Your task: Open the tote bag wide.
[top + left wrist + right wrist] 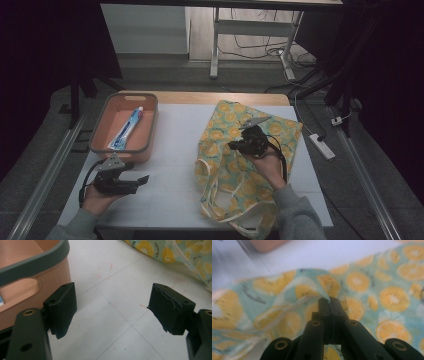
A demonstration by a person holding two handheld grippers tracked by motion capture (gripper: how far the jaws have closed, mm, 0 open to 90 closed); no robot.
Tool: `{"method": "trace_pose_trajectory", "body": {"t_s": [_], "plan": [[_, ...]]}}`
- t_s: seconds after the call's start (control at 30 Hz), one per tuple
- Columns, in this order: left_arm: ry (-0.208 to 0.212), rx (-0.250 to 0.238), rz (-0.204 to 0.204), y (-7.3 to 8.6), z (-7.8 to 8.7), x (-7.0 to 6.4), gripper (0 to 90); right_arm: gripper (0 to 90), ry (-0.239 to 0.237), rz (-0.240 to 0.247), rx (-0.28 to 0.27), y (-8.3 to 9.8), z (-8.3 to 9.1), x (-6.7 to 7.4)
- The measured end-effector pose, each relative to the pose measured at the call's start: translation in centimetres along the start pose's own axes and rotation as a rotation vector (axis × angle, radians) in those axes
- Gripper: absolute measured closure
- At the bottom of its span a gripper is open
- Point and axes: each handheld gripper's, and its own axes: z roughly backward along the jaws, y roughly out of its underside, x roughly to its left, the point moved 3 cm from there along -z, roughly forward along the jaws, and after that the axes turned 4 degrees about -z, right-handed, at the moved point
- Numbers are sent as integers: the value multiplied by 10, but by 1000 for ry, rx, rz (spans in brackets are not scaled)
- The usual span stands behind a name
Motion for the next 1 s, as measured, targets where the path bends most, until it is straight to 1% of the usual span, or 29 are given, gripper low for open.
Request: {"method": "trace_pose_trajectory", "body": {"t_s": [0.1,0.2,0.5,0.67,0.7,0.77,0.83,0.9,1.0], "plan": [[-1,-1,2,0,0,0,226,900,7,11,50,9,-13,-2],[-1,0,-1,0,0,0,227,900,10,11,79,14,-20,-4],[1,5,-2,0,-1,0,226,899,3,9,98,20,-24,-5],[0,5,-4,1,0,-1,226,887,10,25,109,23,-25,-3],[1,4,-3,1,0,-1,227,836,20,26,107,23,-25,-2],[0,5,-3,2,0,-1,227,670,55,27,89,23,-21,-2],[0,7,-7,1,-1,-2,227,597,57,21,58,22,-11,3],[0,11,-14,1,-1,-3,226,516,49,47,28,23,2,13],[-2,11,-13,2,-1,-3,227,480,47,106,-2,29,19,31]]}}
